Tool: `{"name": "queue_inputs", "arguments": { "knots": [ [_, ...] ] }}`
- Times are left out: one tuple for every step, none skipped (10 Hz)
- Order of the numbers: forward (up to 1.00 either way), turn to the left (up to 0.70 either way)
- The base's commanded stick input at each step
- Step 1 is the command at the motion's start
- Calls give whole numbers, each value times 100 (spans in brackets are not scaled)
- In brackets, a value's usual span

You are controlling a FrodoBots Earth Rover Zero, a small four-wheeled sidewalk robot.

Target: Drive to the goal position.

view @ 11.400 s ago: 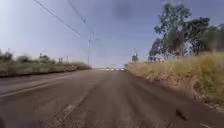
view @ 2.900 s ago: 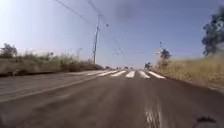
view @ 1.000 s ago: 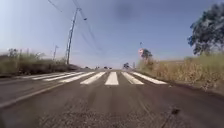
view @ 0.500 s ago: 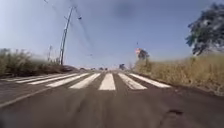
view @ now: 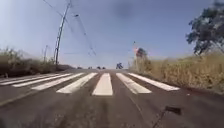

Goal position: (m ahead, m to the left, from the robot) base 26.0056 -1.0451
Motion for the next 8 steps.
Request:
{"name": "queue_inputs", "arguments": {
  "knots": [
    [100, 0],
    [100, 0],
    [100, 0],
    [100, 0],
    [100, 0],
    [100, 0],
    [100, 0],
    [100, 0]
  ]
}}
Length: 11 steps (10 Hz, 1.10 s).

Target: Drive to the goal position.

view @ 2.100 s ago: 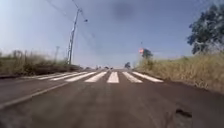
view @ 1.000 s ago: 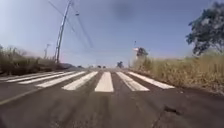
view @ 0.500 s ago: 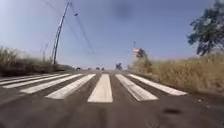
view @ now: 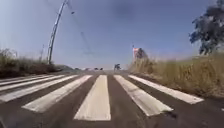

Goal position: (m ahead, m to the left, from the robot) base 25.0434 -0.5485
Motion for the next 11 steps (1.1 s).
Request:
{"name": "queue_inputs", "arguments": {
  "knots": [
    [100, 0],
    [100, 0],
    [100, 0],
    [100, 0],
    [100, 0],
    [100, 0],
    [100, 0],
    [100, 0],
    [100, 0],
    [100, 0],
    [100, 0]
  ]
}}
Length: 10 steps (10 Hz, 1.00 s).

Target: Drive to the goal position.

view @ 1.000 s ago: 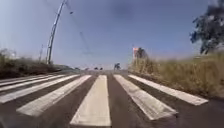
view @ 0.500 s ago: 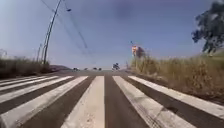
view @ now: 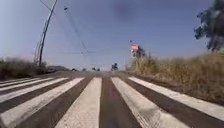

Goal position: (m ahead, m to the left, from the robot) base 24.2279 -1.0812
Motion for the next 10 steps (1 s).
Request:
{"name": "queue_inputs", "arguments": {
  "knots": [
    [100, 0],
    [100, 3],
    [100, 19],
    [100, 27],
    [100, 27],
    [100, 0],
    [100, 0],
    [100, 0],
    [100, 0],
    [100, 0]
  ]
}}
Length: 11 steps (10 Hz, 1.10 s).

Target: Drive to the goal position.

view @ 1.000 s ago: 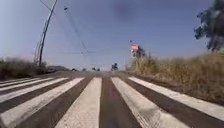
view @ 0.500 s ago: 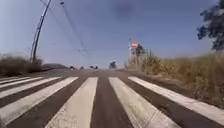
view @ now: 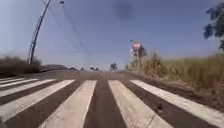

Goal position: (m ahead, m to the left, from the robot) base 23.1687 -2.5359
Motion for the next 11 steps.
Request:
{"name": "queue_inputs", "arguments": {
  "knots": [
    [100, 0],
    [100, 0],
    [100, 0],
    [100, 0],
    [100, 0],
    [100, 0],
    [100, 0],
    [100, 0],
    [100, 0],
    [100, 0],
    [100, 11]
  ]
}}
